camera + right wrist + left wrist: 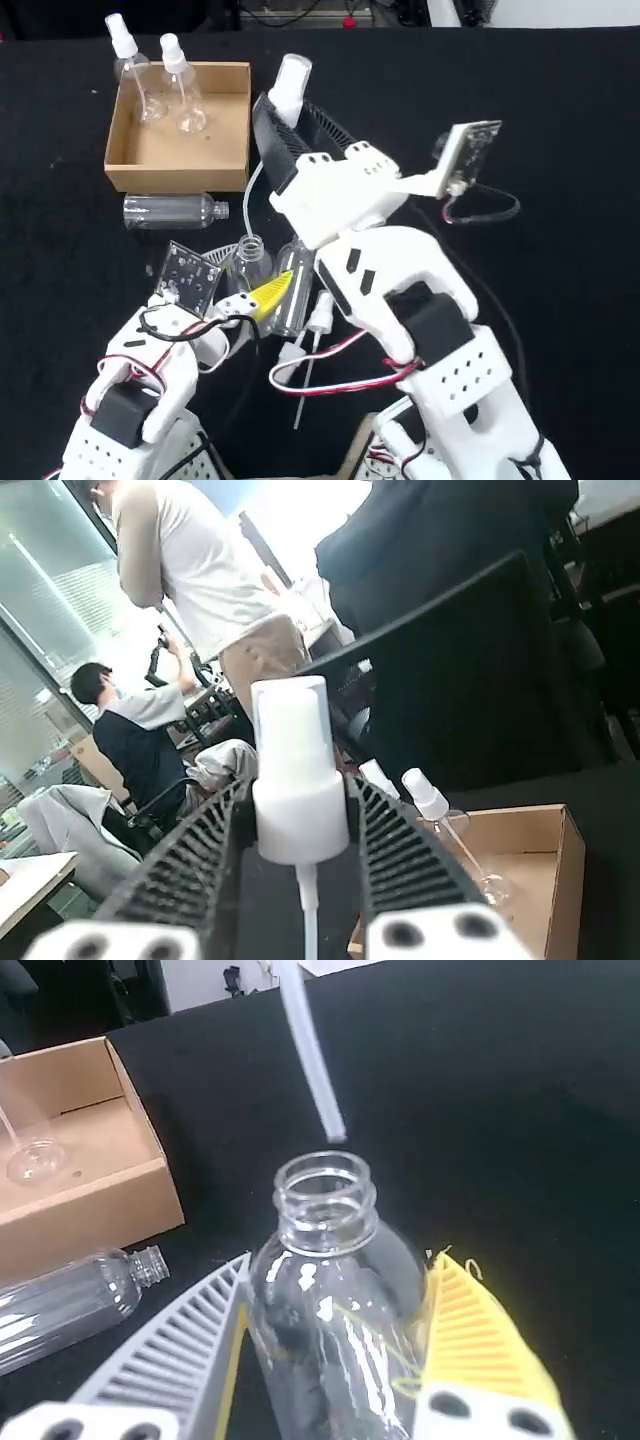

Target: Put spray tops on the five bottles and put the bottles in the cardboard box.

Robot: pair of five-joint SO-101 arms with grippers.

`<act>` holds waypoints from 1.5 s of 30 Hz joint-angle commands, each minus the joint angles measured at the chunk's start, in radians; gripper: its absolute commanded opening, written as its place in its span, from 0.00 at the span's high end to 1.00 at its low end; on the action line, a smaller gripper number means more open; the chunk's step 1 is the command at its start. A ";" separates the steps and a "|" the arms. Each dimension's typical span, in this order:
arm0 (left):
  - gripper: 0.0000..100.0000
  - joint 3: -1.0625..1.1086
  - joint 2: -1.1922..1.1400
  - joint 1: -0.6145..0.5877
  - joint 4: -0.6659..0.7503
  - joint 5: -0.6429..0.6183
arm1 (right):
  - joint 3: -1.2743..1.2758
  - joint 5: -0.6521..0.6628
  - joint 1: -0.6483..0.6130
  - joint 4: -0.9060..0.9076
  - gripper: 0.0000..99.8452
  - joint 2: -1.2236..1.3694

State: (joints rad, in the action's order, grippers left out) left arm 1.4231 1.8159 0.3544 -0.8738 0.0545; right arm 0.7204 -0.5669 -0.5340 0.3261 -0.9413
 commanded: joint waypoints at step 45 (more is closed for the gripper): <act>0.75 -0.019 0.008 0.012 0.020 -0.012 | 0.269 0.183 -0.043 0.123 0.95 -0.246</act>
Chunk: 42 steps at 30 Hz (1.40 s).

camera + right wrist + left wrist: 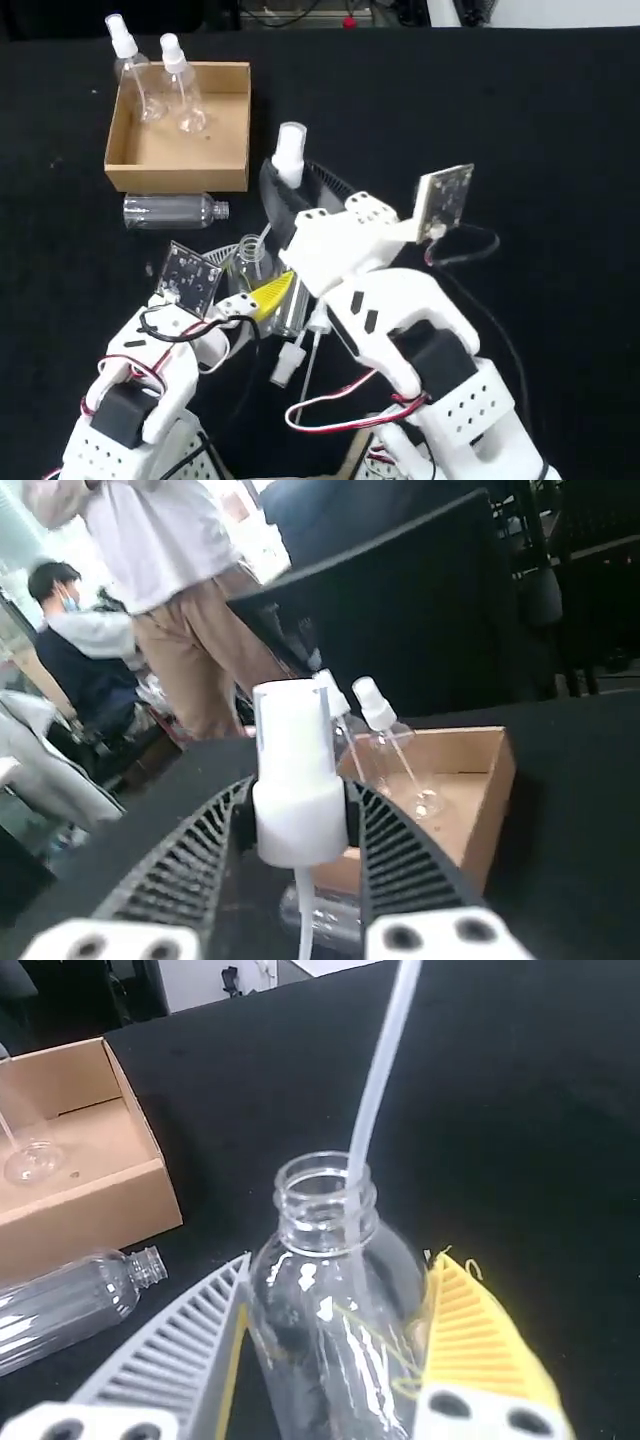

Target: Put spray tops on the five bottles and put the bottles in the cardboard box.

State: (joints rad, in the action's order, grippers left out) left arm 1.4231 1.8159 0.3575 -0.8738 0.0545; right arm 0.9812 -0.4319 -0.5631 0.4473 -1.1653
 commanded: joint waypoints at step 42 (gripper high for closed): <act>0.75 -0.041 0.009 0.005 -0.005 -0.006 | 0.191 0.218 -0.106 -0.038 0.95 -0.024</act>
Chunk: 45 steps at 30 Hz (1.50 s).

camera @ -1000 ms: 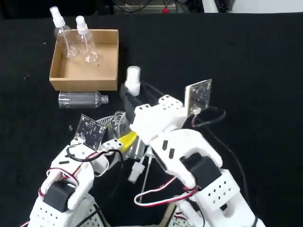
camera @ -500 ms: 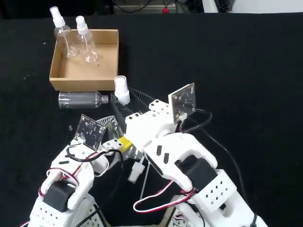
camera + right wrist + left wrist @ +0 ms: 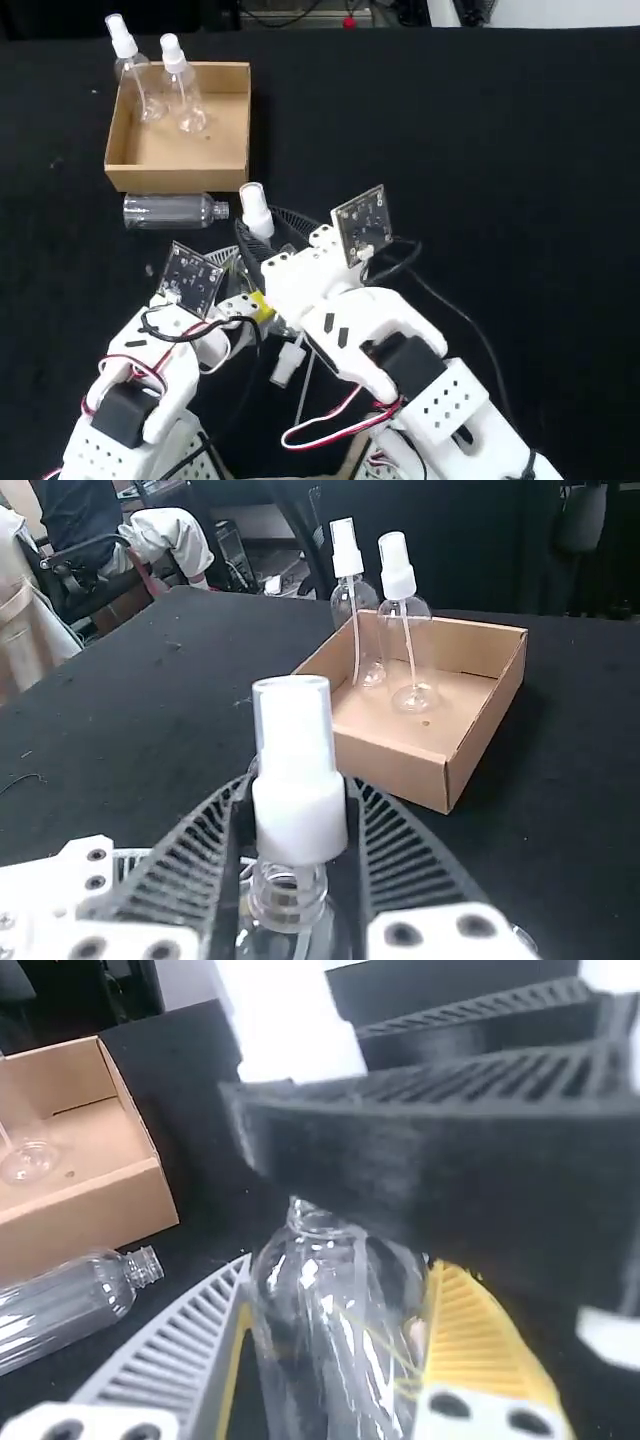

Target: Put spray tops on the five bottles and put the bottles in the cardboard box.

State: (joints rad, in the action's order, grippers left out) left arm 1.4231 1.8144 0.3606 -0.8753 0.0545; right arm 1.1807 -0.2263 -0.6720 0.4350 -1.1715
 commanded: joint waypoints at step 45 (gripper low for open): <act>0.75 -0.045 0.012 0.001 -0.002 -0.012 | 0.042 -0.092 -0.012 0.071 0.89 -0.117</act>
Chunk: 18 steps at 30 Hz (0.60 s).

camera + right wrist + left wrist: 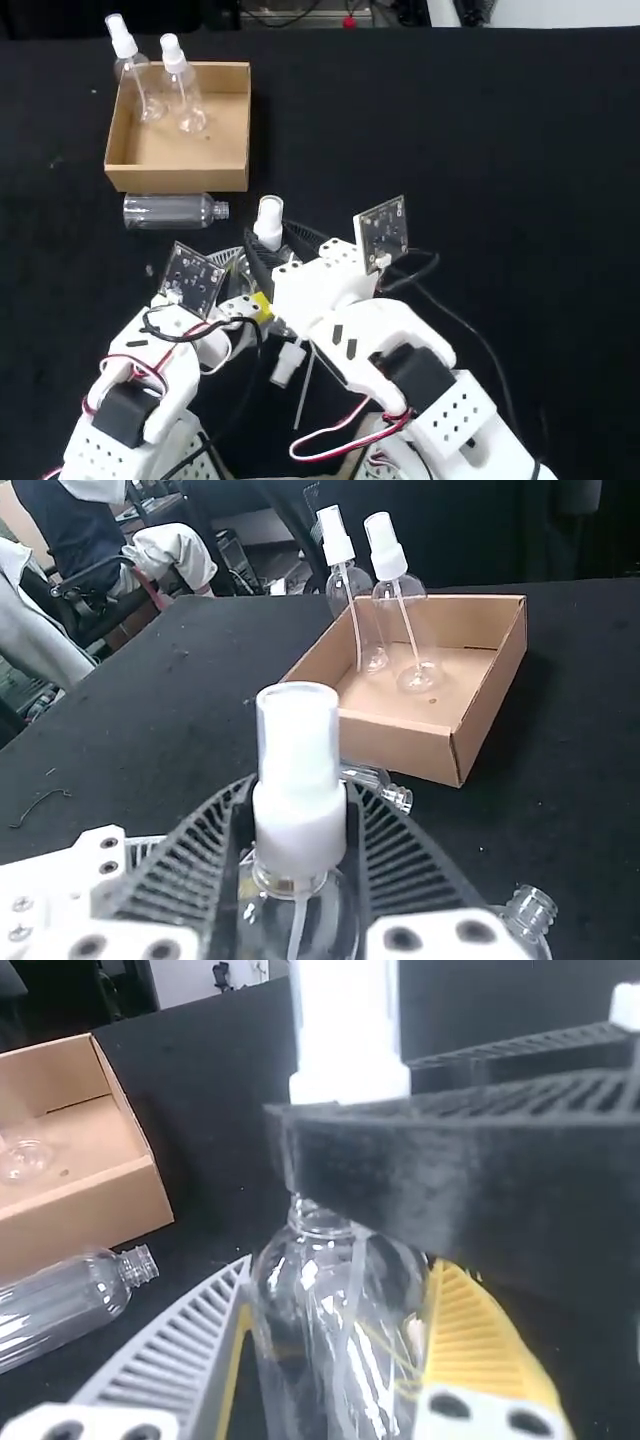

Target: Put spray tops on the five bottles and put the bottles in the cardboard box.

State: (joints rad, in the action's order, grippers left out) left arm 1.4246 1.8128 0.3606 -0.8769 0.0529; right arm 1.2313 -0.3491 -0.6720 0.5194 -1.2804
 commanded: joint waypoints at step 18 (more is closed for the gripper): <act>0.75 -0.053 0.014 0.001 -0.002 -0.011 | -0.131 0.063 -0.011 0.083 0.82 -0.016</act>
State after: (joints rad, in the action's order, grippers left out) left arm 1.4246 1.8144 0.3560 -0.8753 0.0529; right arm 1.1884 -0.3000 -0.6705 0.5501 -1.2804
